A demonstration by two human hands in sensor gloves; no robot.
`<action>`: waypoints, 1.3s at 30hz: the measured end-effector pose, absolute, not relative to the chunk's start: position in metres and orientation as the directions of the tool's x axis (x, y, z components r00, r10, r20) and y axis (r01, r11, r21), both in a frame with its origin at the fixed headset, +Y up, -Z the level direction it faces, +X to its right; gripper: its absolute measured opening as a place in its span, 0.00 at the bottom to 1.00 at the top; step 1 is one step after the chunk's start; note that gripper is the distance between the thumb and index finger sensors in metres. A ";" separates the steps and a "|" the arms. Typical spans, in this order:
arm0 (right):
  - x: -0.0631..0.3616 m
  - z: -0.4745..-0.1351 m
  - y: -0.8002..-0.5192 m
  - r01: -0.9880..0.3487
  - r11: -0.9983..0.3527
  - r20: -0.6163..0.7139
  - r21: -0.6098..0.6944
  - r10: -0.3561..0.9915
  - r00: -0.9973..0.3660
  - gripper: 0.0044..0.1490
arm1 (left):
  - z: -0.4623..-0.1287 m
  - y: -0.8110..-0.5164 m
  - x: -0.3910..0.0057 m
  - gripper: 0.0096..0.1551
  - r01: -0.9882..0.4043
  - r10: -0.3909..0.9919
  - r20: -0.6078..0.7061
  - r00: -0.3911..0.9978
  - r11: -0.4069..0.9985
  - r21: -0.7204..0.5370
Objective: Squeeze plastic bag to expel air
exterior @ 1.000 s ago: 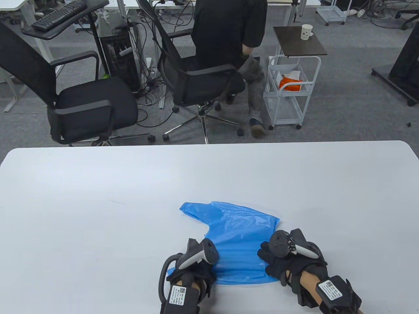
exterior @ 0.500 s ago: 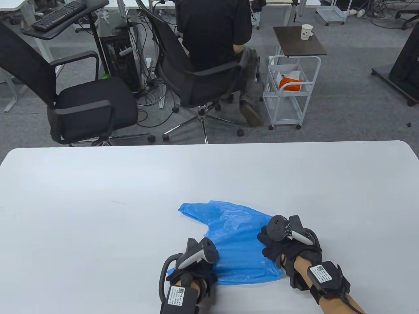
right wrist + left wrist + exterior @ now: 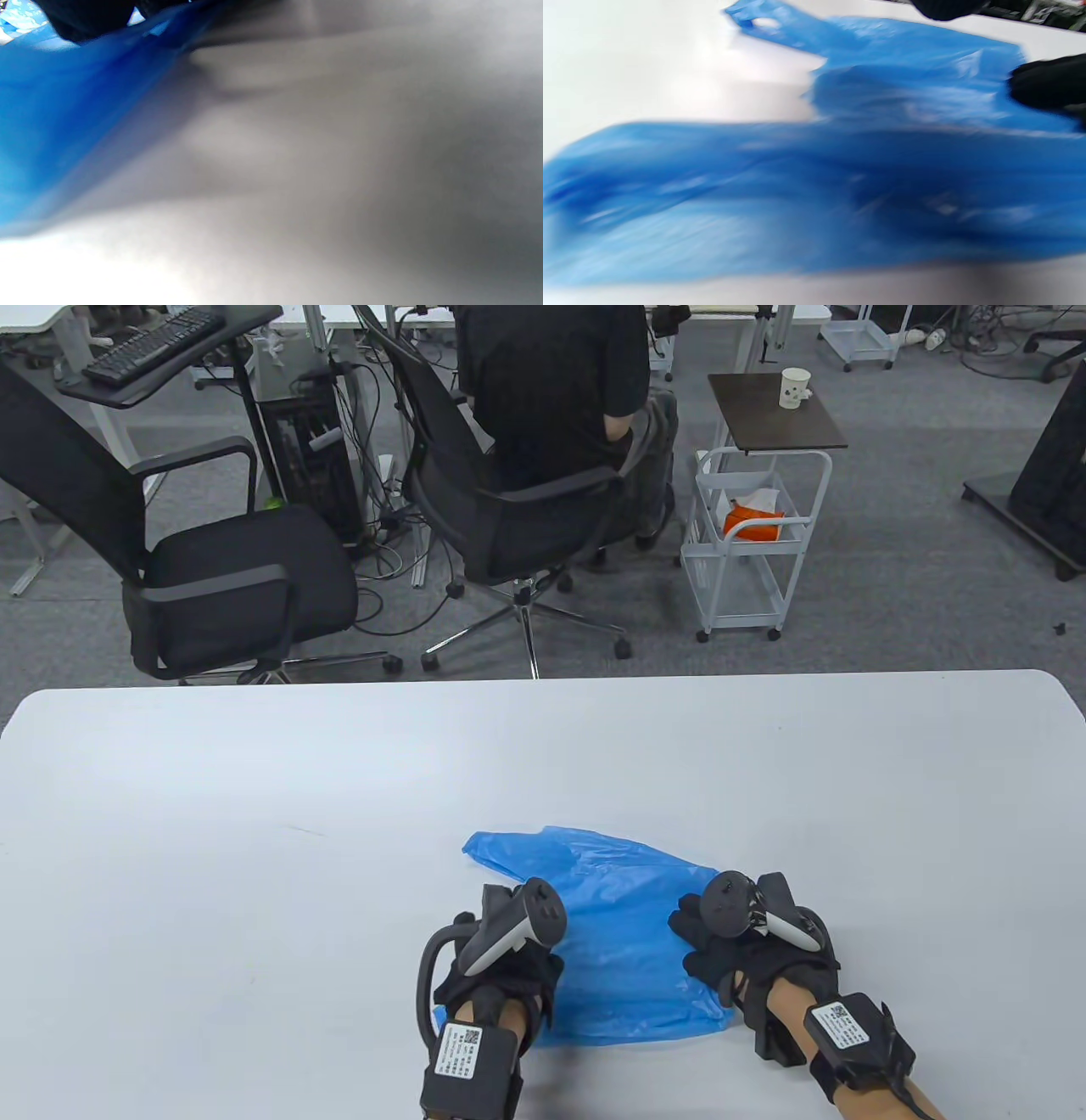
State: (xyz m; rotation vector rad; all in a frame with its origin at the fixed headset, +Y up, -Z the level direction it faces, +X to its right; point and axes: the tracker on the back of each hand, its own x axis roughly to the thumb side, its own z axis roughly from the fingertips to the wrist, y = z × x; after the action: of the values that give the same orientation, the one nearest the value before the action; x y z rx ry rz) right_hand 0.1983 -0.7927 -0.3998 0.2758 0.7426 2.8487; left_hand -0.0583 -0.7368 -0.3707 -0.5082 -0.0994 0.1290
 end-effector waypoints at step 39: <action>0.210 -0.397 -0.800 -0.213 -0.842 0.119 0.495 0.309 -0.944 0.39 | -0.389 -0.798 -0.061 0.40 -0.048 0.127 0.080 0.989 0.776 -0.629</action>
State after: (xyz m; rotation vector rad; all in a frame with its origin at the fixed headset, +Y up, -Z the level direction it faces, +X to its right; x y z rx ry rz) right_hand 0.2098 -0.7996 -0.3973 0.2821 0.7104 2.7636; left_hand -0.0607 -0.7979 -0.3890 -0.6764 -0.1206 0.0950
